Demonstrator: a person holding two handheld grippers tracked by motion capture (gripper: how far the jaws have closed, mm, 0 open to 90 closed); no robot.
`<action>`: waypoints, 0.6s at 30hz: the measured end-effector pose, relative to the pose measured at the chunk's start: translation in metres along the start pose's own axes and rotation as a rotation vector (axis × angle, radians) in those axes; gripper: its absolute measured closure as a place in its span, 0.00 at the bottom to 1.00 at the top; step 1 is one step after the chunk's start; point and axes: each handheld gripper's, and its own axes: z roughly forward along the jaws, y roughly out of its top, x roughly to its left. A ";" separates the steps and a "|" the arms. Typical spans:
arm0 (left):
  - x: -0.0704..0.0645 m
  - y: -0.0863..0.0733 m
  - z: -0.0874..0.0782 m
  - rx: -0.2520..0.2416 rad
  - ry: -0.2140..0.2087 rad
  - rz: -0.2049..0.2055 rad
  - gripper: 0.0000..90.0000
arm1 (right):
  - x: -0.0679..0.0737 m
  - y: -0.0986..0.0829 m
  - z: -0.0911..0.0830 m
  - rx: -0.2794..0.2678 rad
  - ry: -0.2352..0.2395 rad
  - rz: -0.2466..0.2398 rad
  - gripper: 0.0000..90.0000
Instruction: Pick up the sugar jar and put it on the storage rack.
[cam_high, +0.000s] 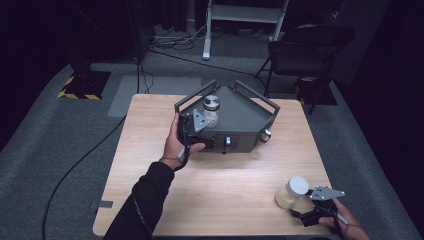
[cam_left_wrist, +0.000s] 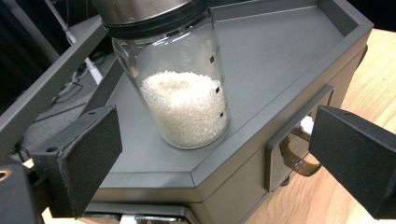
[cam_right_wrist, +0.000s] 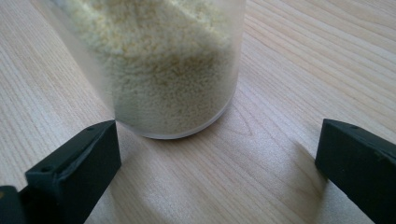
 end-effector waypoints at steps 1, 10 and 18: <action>-0.001 -0.001 -0.001 -0.001 -0.002 0.006 0.03 | 0.000 0.000 0.000 0.000 0.000 0.000 0.00; -0.008 -0.007 -0.009 0.005 -0.026 0.049 0.03 | 0.000 0.000 0.000 0.000 0.000 0.000 0.00; -0.016 -0.016 -0.015 0.036 -0.029 0.104 0.03 | 0.000 0.000 0.000 0.000 0.000 0.000 0.00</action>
